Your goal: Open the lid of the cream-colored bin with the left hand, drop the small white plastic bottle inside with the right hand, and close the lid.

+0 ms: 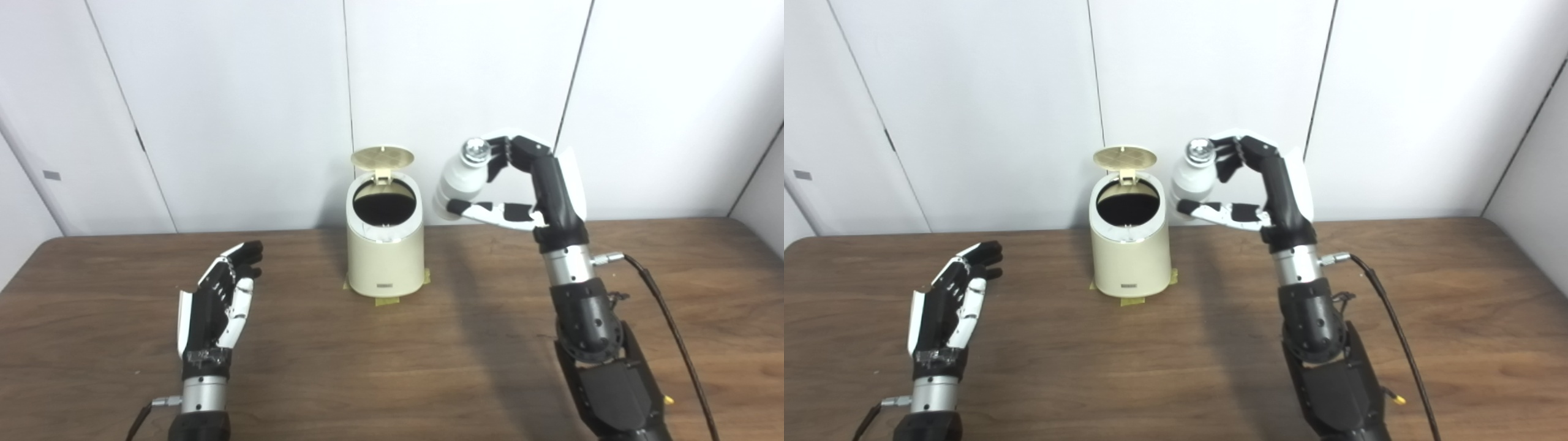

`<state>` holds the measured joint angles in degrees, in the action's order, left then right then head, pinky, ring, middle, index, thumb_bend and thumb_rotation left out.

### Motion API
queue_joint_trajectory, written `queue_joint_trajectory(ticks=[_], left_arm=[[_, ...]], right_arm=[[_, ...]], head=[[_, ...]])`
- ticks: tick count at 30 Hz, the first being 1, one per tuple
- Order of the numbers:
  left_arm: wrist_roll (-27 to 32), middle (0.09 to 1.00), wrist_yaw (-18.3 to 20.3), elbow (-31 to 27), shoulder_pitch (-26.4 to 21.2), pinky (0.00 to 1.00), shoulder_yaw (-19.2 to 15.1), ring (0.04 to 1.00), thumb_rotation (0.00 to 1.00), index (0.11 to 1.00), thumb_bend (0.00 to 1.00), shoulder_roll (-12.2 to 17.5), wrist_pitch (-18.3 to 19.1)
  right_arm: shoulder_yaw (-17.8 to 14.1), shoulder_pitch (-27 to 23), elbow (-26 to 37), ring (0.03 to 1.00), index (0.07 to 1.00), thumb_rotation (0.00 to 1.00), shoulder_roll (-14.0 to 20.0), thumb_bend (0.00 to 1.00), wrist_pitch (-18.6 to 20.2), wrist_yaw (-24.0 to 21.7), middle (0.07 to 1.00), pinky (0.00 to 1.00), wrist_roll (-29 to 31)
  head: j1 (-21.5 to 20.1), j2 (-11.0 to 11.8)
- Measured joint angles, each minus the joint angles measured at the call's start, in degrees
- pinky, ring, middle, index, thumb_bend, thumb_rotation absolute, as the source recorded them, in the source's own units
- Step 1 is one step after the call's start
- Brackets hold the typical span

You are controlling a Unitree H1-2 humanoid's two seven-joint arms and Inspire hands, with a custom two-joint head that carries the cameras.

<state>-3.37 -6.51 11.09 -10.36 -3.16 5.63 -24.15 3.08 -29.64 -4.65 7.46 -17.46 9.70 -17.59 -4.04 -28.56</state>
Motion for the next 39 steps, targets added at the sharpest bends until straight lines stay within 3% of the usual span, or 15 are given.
queue_joint_trajectory(ticks=[3, 7, 11, 20, 25, 30, 39], left_arm=[[0.0, 0.778, -0.05, 0.14, -0.09, 0.72, 0.01, 0.779, 0.62, 0.758, 0.32, -0.06, 0.0], [0.0, 0.776, -0.17, 0.16, -0.11, 0.7, 0.02, 0.772, 0.6, 0.757, 0.32, -0.11, 0.0], [0.0, 0.77, -0.45, 0.16, -0.12, 0.7, 0.03, 0.766, 0.59, 0.751, 0.32, -0.2, 0.0], [0.0, 0.775, -0.5, 0.16, -0.12, 0.71, 0.15, 0.771, 0.6, 0.757, 0.33, -0.2, 0.0], [-0.02, 0.775, -0.52, 0.15, -0.13, 0.71, 0.26, 0.769, 0.59, 0.757, 0.32, -0.21, 0.0], [-0.84, 0.775, -0.67, 0.11, -0.15, 0.7, 0.44, 0.77, 0.59, 0.757, 0.32, -0.2, -0.01], [-0.99, 0.774, -0.68, -0.04, -0.07, 0.7, 0.49, 0.77, 0.59, 0.756, 0.32, -0.19, -0.01]], right_arm=[[0.75, -1.14, 0.01, 0.406, 0.529, 0.0, -0.83, 0.51, 0.05, -0.97, 0.479, 0.33, -0.2], [1.22, -2.53, -0.87, 0.391, 0.534, 0.0, -1.67, 0.51, 0.53, -1.86, 0.481, 0.29, -0.14], [2.39, -3.83, -4.29, 0.366, 0.529, 0.0, -2.03, 0.51, -1.61, -1.21, 0.494, 0.24, -2.87], [5.36, -6.18, -10.77, 0.404, 0.519, 0.0, -2.35, 0.51, -6.85, -0.5, 0.499, 0.32, -3.82], [11.73, -8.73, -14.12, 0.386, 0.514, 0.0, -0.65, 0.51, -7.77, 5.03, 0.506, 0.29, -6.68], [18.74, -11.19, -18.5, 0.421, 0.494, 0.0, 2.3, 0.52, -8.0, 12.63, 0.495, 0.36, -8.75], [26.55, -13.06, -22.92, 0.437, 0.488, 0.0, 5.12, 0.52, -8.01, 21.7, 0.486, 0.39, -10.21]], head=[[0.26, 0.17], [0.35, 0.26], [0.53, 0.26], [0.79, 0.26], [0.88, 0.09], [1.14, 0.18], [1.23, 0.0]])
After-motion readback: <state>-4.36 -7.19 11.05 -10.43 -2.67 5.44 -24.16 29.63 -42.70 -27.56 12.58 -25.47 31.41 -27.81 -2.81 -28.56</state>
